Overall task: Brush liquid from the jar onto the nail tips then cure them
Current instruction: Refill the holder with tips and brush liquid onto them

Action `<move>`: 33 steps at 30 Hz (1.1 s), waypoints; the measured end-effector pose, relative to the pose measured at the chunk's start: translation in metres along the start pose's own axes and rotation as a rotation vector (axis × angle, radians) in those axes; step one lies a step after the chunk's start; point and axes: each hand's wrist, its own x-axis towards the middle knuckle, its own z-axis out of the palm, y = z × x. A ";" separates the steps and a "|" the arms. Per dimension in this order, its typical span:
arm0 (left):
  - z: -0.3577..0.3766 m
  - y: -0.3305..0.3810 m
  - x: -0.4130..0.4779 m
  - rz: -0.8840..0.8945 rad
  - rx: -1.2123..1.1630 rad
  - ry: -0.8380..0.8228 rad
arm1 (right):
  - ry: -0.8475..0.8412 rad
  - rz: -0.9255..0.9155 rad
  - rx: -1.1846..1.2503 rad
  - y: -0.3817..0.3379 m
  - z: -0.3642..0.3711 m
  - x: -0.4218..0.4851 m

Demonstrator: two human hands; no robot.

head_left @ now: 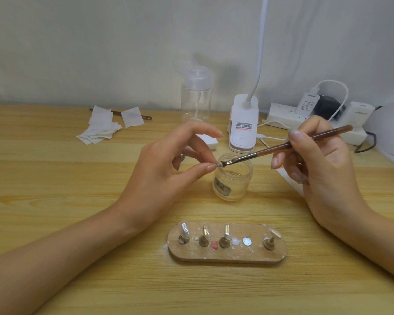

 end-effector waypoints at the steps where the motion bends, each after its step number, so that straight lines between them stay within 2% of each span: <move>1: 0.000 0.000 0.000 0.001 0.000 0.000 | -0.003 -0.001 -0.004 0.000 0.000 0.000; 16: 0.000 0.000 0.000 -0.016 -0.002 0.005 | 0.073 -0.024 -0.025 -0.003 0.000 -0.001; 20: 0.000 -0.001 -0.001 -0.019 -0.001 0.009 | 0.002 -0.038 -0.032 -0.005 0.003 -0.002; 27: 0.000 -0.003 -0.001 -0.024 -0.006 0.018 | 0.076 -0.012 -0.052 -0.003 0.000 -0.001; 33: 0.000 -0.003 -0.001 -0.036 -0.010 0.024 | 0.011 -0.005 -0.051 -0.003 0.001 -0.002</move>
